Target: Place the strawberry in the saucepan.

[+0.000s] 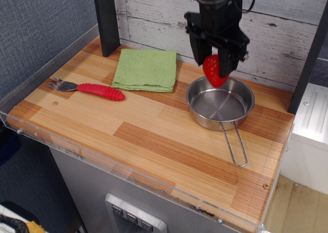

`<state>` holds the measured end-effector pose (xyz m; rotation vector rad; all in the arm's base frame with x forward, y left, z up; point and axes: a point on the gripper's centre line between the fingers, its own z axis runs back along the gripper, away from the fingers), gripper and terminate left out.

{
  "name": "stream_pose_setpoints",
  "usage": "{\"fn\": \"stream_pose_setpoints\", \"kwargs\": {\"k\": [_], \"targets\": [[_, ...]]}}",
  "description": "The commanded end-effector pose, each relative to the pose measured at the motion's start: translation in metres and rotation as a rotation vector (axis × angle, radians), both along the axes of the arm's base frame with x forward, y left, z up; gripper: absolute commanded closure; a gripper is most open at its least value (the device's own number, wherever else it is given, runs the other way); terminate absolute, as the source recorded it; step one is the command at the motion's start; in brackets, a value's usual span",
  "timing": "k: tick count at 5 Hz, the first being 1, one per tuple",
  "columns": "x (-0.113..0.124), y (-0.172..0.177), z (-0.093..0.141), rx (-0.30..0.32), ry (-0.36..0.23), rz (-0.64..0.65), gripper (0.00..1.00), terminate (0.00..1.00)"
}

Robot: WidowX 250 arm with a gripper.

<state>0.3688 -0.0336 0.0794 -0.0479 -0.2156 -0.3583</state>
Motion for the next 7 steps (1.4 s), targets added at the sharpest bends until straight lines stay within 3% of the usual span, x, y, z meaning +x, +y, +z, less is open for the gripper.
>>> {"fn": "stream_pose_setpoints", "kwargs": {"k": [1, 3, 4, 5, 7], "targets": [[0.0, -0.005, -0.001, -0.036, -0.064, -0.082, 1.0, 0.0], [-0.006, -0.014, -0.017, -0.069, -0.001, -0.167, 1.0, 0.0], [-0.006, -0.015, -0.02, -0.092, 0.001, -0.169, 1.0, 0.0], [-0.008, -0.01, -0.025, -0.19, -0.021, -0.148, 0.0, 0.0], [-0.01, -0.009, -0.023, -0.155, 0.025, -0.138, 0.0, 0.0]]}}
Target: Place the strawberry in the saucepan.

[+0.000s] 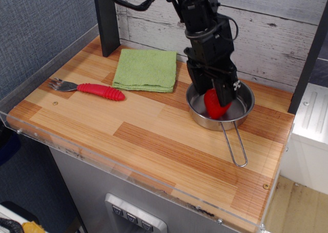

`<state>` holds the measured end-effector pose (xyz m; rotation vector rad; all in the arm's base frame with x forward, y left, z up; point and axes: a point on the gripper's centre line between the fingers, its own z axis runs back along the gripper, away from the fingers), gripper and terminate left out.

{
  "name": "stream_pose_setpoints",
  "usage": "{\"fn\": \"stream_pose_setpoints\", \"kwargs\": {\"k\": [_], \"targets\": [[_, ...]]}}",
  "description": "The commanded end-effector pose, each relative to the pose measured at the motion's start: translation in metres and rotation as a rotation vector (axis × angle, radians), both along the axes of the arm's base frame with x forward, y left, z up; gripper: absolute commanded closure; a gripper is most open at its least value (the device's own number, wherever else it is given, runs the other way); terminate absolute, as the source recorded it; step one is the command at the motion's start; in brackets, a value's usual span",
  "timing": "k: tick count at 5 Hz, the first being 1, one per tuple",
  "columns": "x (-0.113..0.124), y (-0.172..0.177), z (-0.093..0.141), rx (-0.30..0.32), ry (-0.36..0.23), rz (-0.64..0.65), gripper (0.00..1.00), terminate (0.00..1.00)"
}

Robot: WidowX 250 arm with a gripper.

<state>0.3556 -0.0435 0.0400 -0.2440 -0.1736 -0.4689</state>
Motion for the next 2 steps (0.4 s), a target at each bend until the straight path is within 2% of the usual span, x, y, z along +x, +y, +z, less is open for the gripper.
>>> {"fn": "stream_pose_setpoints", "kwargs": {"k": [1, 2], "targets": [[0.0034, 0.0007, 0.0168, 0.025, -0.041, -0.004, 0.0, 0.0], [0.0041, 0.0001, 0.0205, 0.026, -0.05, -0.002, 0.0, 0.0]]}}
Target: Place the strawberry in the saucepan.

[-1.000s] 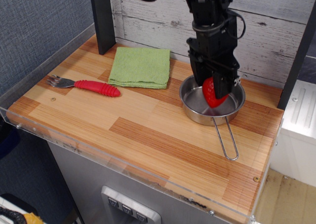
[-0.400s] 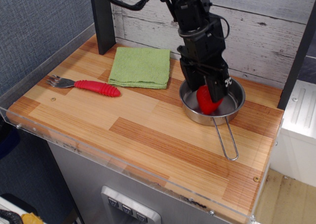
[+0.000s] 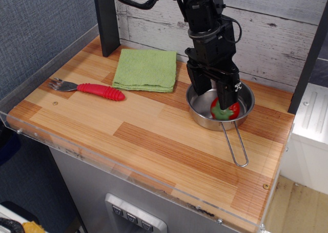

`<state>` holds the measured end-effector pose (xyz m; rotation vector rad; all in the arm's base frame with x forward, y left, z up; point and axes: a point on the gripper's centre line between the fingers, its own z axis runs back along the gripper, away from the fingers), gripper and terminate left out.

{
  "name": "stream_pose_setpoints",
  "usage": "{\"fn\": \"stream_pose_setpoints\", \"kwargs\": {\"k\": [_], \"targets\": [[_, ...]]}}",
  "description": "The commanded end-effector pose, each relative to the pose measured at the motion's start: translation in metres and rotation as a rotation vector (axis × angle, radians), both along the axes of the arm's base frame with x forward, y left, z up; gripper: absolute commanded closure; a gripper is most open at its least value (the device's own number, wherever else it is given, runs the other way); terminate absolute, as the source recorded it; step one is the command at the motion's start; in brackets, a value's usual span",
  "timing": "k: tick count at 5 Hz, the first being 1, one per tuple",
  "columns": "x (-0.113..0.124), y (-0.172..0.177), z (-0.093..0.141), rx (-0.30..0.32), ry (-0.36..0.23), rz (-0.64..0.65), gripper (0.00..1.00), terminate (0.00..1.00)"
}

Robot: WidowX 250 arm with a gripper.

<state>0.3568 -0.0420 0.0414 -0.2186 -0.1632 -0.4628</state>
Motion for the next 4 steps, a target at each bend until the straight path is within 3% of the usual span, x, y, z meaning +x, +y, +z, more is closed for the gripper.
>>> {"fn": "stream_pose_setpoints", "kwargs": {"k": [1, 3, 4], "targets": [[0.013, 0.001, 0.051, 0.054, -0.126, -0.038, 0.0, 0.0], [0.02, 0.002, 0.117, 0.101, -0.25, -0.04, 0.0, 0.0], [0.011, 0.003, 0.128, 0.095, -0.26, -0.03, 0.0, 0.0]]}}
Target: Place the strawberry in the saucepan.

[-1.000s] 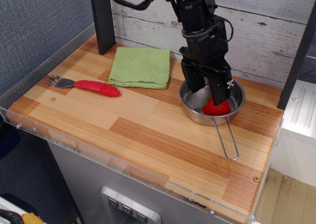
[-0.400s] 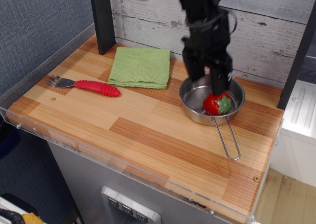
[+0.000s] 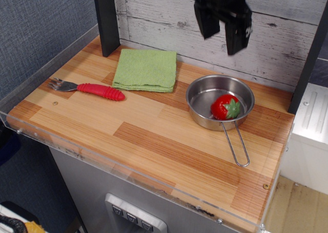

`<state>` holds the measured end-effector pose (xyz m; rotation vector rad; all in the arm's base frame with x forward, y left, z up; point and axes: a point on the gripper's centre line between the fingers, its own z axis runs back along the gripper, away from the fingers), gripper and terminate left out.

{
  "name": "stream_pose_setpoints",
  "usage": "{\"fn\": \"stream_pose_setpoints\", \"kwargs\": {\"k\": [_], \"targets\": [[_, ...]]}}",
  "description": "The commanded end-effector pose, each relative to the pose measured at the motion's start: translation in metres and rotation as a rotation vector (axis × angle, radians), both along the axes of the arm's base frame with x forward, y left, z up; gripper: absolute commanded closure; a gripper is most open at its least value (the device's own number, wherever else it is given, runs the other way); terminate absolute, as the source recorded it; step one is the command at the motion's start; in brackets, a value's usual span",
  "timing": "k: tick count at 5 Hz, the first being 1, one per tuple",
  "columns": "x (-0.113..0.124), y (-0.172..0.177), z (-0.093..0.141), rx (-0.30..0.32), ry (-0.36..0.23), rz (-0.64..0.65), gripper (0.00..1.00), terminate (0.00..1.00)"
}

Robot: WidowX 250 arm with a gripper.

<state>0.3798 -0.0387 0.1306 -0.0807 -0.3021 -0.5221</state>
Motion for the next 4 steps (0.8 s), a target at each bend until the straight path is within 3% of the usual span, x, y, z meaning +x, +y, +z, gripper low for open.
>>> {"fn": "stream_pose_setpoints", "kwargs": {"k": [1, 3, 4], "targets": [[-0.0233, 0.0003, 0.0471, -0.026, -0.083, 0.037, 0.0, 0.0], [-0.0233, 0.0003, 0.0471, -0.026, -0.083, 0.037, 0.0, 0.0], [-0.0233, 0.0003, 0.0471, -0.026, -0.083, 0.037, 0.0, 1.0]]}}
